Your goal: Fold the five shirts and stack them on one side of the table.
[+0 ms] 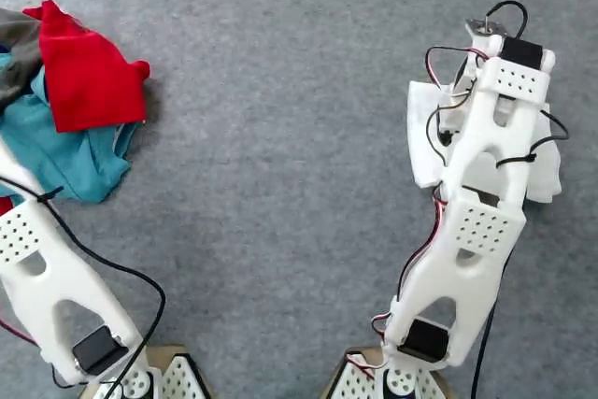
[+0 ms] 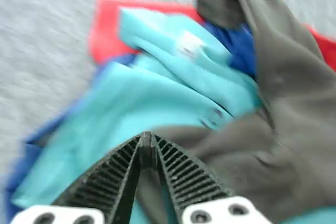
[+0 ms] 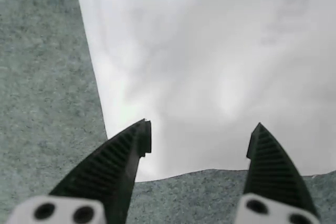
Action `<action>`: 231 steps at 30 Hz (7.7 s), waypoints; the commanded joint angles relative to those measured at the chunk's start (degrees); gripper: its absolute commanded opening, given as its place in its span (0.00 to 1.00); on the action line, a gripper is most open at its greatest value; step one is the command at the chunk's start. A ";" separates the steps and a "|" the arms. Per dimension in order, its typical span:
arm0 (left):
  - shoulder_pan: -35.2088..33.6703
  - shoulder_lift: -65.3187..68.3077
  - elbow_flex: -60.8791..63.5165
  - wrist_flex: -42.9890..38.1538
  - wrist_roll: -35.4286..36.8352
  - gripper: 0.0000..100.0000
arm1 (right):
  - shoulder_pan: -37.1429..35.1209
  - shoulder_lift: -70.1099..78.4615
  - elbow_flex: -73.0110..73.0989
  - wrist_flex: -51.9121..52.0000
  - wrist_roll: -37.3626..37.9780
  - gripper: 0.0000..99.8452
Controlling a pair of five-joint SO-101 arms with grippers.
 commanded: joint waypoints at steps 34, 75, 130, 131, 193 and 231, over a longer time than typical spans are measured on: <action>-14.81 9.23 -16.57 32.09 1.41 0.03 | -64.09 9.45 -12.00 -45.19 -14.77 0.29; -29.76 11.52 -16.66 24.18 11.08 0.03 | -79.12 36.00 -41.98 -37.10 -13.01 0.02; -26.86 12.04 -16.04 25.85 10.81 0.03 | -78.86 32.40 -42.24 -30.24 -25.76 0.10; -26.86 12.04 -16.04 25.85 10.81 0.03 | -78.77 33.19 -43.91 -30.33 -25.23 0.07; -17.71 12.13 -16.22 31.91 4.31 0.03 | -38.15 9.36 -41.89 -7.65 -3.52 0.01; 40.40 -55.74 74.95 15.03 -5.10 0.03 | -20.57 35.38 -46.99 -19.78 -3.43 0.02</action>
